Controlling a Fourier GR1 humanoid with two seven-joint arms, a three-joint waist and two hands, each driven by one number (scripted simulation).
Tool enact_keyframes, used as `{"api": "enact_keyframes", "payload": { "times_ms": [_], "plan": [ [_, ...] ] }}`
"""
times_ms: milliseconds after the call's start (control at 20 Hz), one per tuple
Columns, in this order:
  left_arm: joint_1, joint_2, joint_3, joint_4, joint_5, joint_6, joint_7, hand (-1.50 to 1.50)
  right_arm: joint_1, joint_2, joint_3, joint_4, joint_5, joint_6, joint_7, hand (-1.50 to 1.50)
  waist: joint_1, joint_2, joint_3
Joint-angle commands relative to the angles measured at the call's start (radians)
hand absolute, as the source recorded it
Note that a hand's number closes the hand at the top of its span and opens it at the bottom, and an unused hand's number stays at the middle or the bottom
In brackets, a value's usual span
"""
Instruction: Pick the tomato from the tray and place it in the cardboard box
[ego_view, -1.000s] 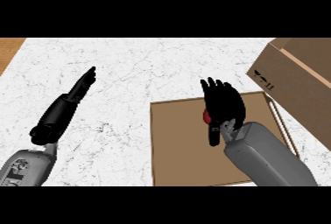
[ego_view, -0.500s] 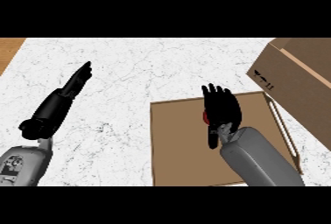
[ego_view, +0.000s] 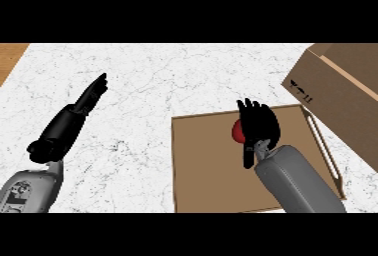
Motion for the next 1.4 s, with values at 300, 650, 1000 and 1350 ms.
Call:
{"api": "enact_keyframes", "payload": {
  "times_ms": [300,650,1000,1350],
  "plan": [
    [0.022,-0.008,0.034,-0.04,-0.009,-0.034,0.011,0.0,-0.056,-0.003,0.028,0.171,0.142,-0.18,-0.268,1.5,0.009,0.002,0.0],
    [-0.032,-0.072,-0.005,-0.025,-0.071,0.008,0.057,0.0,-0.099,-0.037,-0.064,0.195,0.084,-0.231,-0.481,1.5,0.01,0.004,0.001],
    [-0.014,-0.038,0.034,-0.052,-0.032,-0.045,0.051,0.0,-0.221,-0.002,-0.155,0.298,0.012,-0.315,-0.69,1.5,0.012,0.002,0.0],
    [0.039,-0.054,0.033,-0.045,-0.049,-0.041,0.017,0.0,-0.248,-0.065,-0.152,0.143,0.108,-0.388,-0.688,1.5,-0.003,-0.004,0.0]
  ]
}}
